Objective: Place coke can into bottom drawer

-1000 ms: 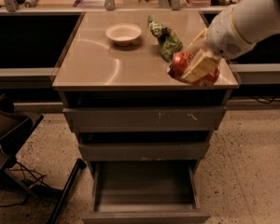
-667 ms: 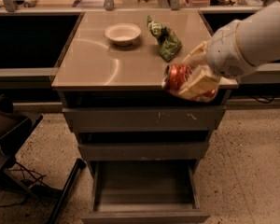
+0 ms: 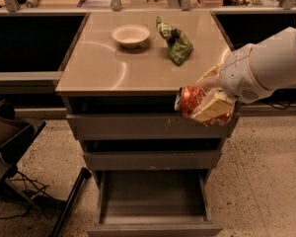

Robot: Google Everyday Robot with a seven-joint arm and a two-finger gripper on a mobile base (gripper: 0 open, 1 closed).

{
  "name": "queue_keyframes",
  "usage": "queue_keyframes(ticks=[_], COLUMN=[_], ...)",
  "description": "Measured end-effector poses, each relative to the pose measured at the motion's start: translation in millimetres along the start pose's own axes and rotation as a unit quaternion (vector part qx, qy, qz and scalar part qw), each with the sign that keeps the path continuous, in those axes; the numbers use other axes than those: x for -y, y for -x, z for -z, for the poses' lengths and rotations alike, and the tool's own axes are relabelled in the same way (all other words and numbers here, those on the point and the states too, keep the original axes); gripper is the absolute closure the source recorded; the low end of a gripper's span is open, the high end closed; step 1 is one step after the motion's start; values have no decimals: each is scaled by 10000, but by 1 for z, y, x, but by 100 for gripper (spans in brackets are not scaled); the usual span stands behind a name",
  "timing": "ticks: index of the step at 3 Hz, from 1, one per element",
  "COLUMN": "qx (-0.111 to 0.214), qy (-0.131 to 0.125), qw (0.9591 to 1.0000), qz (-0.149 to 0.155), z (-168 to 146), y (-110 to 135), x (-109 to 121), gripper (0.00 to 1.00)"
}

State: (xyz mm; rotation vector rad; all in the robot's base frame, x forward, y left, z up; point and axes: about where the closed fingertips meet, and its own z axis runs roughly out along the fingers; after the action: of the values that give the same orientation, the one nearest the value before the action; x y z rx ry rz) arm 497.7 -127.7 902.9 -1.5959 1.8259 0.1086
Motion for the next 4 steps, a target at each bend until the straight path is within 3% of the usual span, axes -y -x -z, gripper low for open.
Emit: queue_keyframes(ticks=[1, 2, 3, 4], qx=[44, 239, 272, 210], qy=[102, 517, 858, 894], qw=[9999, 9979, 9931, 9882], qz=[-7, -295, -747, -1223], z=[-34, -132, -225, -292], y=[-10, -50, -103, -150], x=[-14, -65, -122, -161], gripper=[100, 100, 100, 100])
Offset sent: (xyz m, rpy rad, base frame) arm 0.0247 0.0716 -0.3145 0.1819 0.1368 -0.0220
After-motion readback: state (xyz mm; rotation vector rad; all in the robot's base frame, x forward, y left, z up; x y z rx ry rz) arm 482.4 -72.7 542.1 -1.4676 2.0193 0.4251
